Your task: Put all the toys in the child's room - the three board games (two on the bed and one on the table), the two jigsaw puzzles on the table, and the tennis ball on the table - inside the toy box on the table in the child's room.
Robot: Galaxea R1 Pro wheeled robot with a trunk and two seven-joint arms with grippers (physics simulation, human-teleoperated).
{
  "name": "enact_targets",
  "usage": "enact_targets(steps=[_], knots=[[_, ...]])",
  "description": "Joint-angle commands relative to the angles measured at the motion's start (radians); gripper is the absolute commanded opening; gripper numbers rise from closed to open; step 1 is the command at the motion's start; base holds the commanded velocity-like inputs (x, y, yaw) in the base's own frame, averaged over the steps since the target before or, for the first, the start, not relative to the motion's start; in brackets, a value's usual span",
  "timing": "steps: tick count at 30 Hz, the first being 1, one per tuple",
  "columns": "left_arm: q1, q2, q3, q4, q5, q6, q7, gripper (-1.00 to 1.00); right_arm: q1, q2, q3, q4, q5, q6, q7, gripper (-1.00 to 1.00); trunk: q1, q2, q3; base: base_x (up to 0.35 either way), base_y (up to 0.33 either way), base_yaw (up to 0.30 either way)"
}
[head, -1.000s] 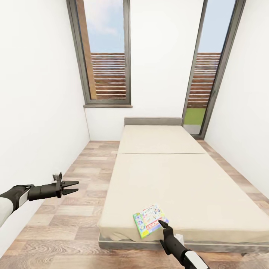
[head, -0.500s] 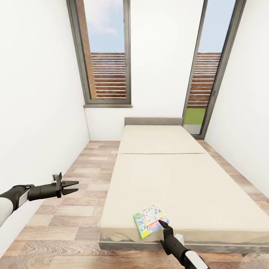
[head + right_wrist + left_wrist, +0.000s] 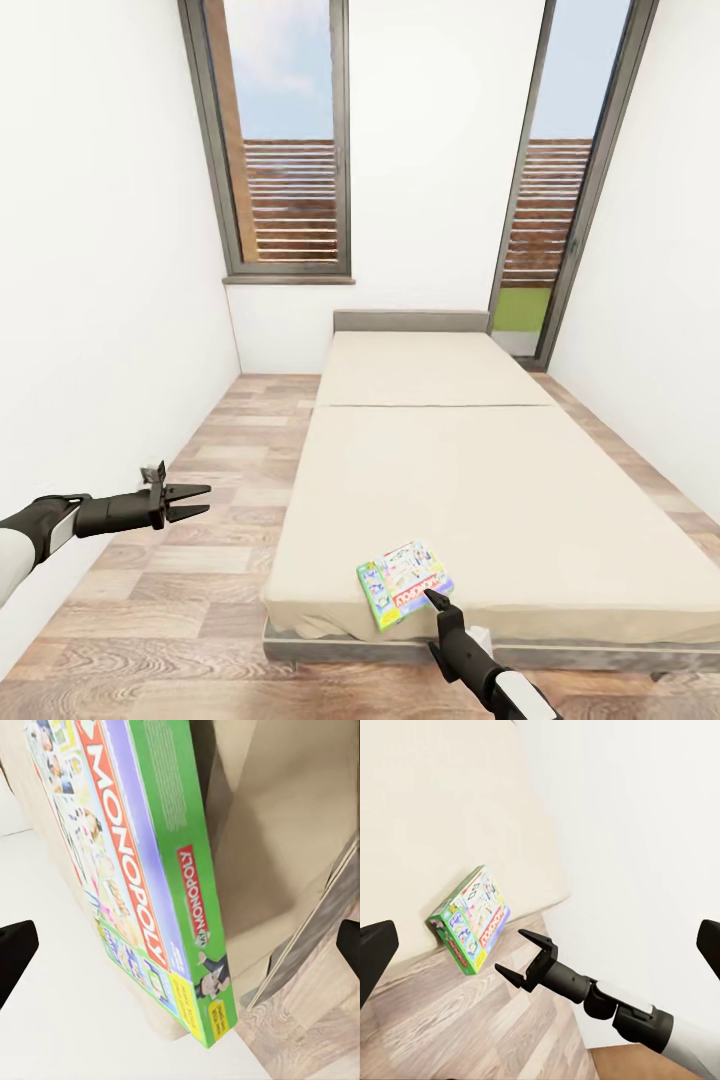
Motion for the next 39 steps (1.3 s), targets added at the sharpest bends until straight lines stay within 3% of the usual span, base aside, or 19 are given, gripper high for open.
enact_targets(steps=[1,39], knots=[[-0.001,0.0,0.009,0.0,-0.011,0.011,-0.005,1.0,-0.001,0.001,-0.006,-0.001,-0.005,0.007,0.0,1.0,0.0,-0.001,-0.001,0.0,0.0,0.0],[-0.001,0.0,0.008,0.0,-0.011,0.01,-0.005,1.0,-0.001,0.001,0.0,-0.003,-0.005,0.007,0.0,1.0,0.0,-0.001,-0.001,0.054,0.016,0.0]])
